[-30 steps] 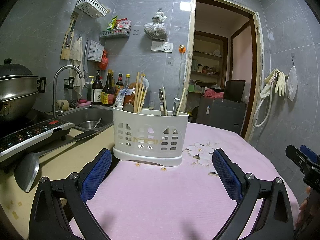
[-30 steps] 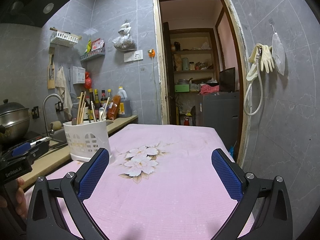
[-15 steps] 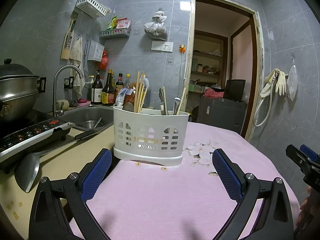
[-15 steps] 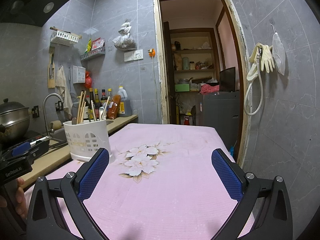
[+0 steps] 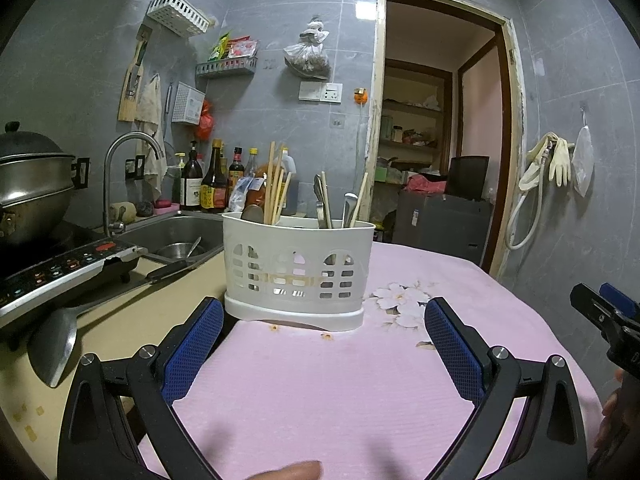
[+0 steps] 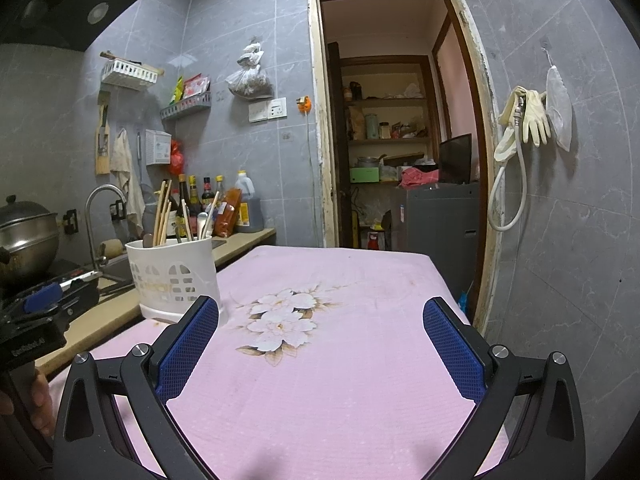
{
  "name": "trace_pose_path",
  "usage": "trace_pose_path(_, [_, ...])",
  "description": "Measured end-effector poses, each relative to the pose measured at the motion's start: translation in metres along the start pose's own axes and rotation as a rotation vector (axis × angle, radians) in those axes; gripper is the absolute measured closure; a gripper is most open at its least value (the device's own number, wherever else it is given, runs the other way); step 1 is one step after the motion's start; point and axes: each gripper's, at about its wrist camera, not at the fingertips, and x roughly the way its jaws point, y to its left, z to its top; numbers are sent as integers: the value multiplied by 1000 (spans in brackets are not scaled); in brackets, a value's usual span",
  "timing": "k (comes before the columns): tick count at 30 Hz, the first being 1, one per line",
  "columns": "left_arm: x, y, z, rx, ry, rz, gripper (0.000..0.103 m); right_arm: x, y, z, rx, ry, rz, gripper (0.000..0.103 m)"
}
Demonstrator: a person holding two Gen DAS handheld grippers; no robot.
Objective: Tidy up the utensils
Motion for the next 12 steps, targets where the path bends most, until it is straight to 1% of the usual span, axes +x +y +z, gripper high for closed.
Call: trace_pose_path(12, [5, 7, 1, -6, 6, 15, 4, 1, 0, -1, -2, 2, 0, 0])
